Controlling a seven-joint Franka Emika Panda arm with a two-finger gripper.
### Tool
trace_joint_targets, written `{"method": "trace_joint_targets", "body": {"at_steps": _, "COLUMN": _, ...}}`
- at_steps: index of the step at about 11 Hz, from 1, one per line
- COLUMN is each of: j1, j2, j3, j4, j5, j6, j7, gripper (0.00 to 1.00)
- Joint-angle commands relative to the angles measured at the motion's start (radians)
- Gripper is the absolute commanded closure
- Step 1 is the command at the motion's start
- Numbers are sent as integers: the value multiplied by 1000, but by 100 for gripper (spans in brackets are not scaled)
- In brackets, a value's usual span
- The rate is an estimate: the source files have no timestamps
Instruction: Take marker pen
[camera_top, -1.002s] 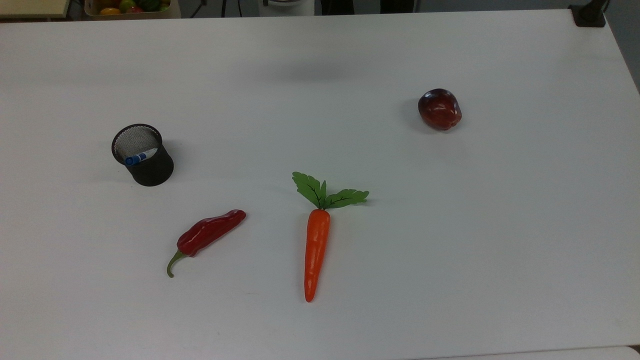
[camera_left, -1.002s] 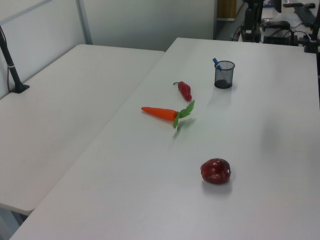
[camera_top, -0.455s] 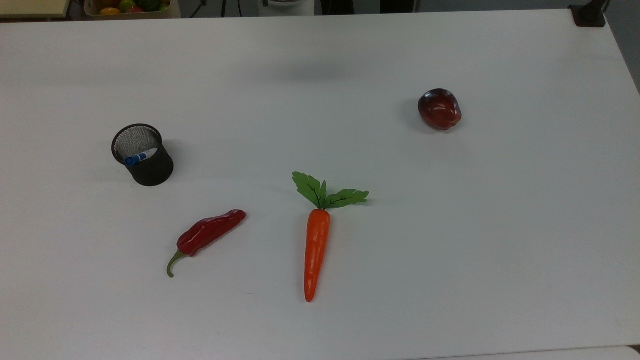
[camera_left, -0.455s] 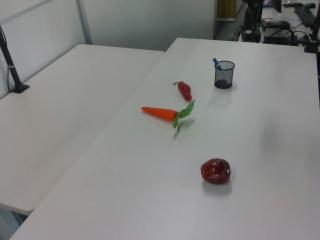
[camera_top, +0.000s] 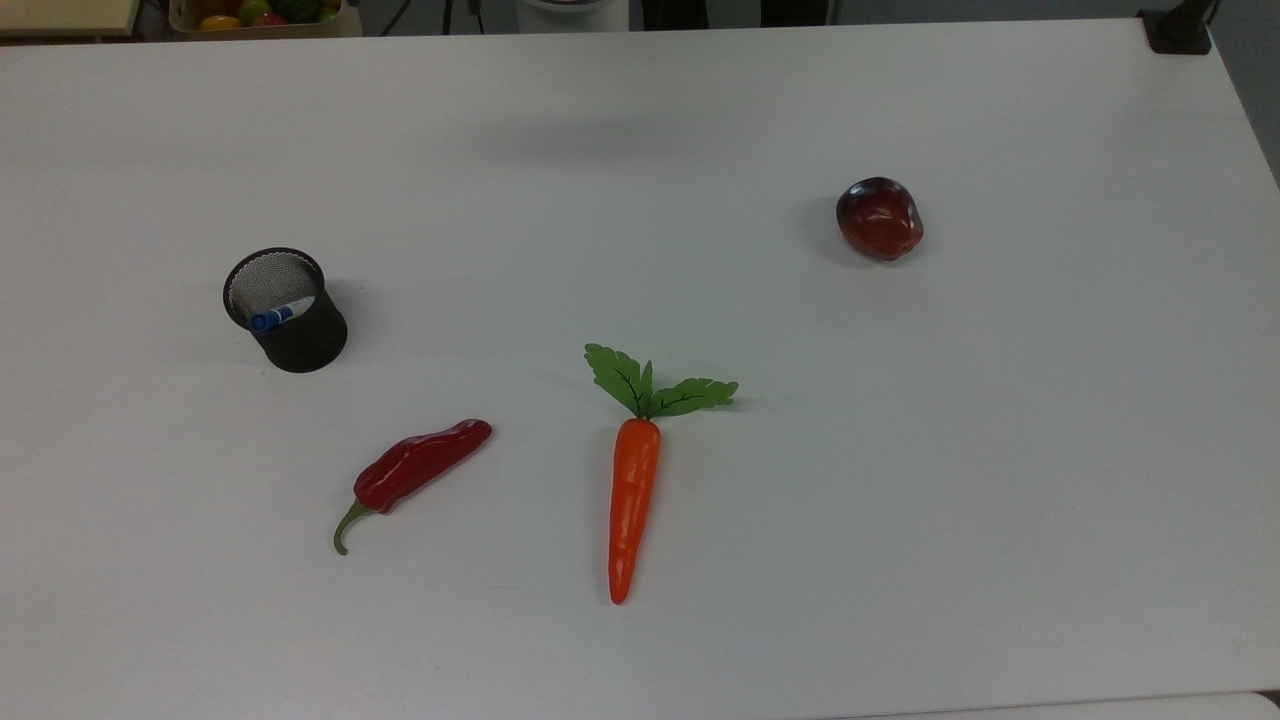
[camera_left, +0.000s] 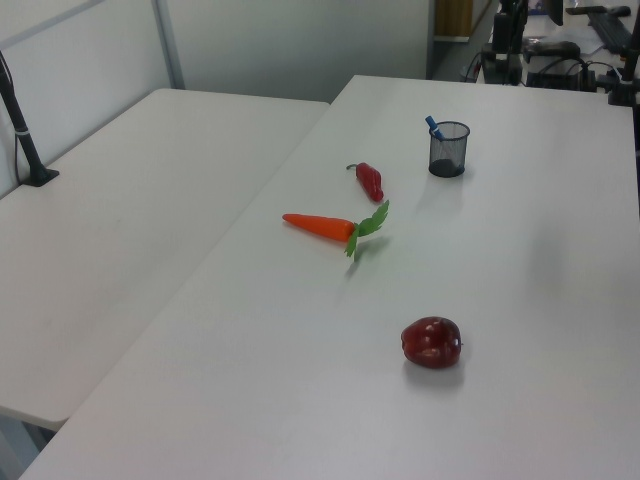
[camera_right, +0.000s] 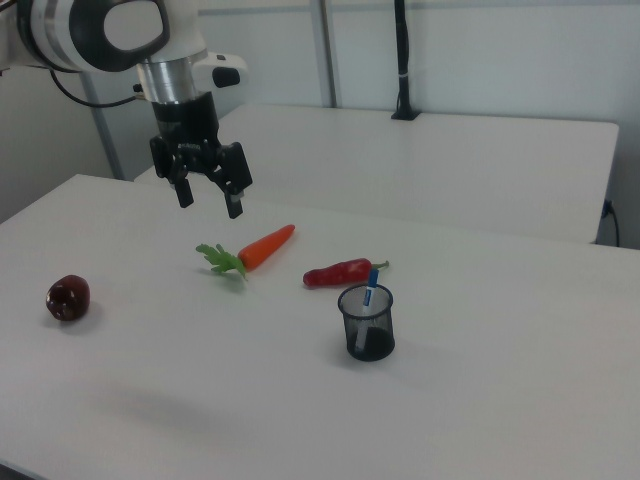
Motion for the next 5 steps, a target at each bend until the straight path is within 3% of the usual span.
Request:
{"method": "trace_joint_targets", "body": {"at_steps": 1, "j1": -46, "j2": 6, "j3": -5, "j4": 4, "j5": -18, "j6": 31, "j7": -30, "gripper": 0}}
{"method": "trace_joint_targets", "body": {"at_steps": 5, "j1": -141, "j2": 35, "j3": -5, "j4": 5, "j5": -12, "j6": 110, "j7": -105, "gripper": 0}}
